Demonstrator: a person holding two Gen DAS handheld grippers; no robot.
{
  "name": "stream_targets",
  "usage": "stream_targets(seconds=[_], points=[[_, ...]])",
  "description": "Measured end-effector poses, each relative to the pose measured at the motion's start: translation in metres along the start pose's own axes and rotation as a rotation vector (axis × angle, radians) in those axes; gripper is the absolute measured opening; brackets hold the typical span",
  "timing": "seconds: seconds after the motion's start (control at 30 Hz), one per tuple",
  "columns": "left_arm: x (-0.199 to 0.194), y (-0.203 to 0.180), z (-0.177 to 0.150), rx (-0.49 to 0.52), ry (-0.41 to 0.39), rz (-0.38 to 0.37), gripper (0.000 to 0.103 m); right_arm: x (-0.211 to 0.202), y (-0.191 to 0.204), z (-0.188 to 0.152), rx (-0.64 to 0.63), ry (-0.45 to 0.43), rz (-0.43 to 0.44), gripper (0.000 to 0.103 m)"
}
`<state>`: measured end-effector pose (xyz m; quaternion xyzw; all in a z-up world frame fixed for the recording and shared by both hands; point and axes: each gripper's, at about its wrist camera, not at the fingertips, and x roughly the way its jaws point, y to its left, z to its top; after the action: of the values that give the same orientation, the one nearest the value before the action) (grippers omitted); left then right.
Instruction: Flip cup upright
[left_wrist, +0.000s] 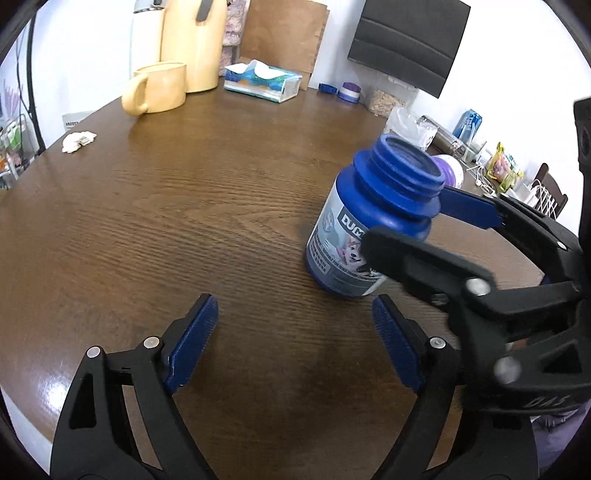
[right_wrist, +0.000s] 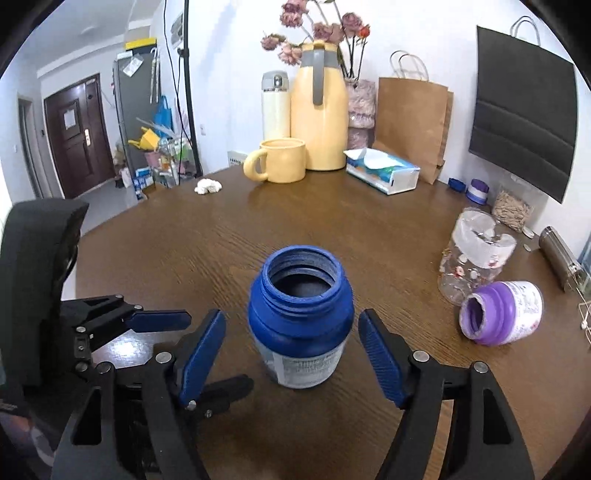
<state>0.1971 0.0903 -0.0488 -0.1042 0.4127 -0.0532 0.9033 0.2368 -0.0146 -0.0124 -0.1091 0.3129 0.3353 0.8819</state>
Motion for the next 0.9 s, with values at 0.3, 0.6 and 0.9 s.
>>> stream_targets(seconds=[0.3,0.6,0.9], points=[[-0.052,-0.016,-0.018,0.045,-0.102,0.004,0.091,-0.077,0.0,-0.032,0.105,-0.068,-0.079,0.079],[-0.141,-0.042,-0.061,0.147,-0.241,0.062,0.103,-0.179,0.008,-0.097,0.301,-0.063,-0.266,0.086],[-0.171,-0.062,-0.122,0.165,-0.244,0.079,0.103,-0.226,0.052,-0.17,0.374,-0.125,-0.267,0.086]])
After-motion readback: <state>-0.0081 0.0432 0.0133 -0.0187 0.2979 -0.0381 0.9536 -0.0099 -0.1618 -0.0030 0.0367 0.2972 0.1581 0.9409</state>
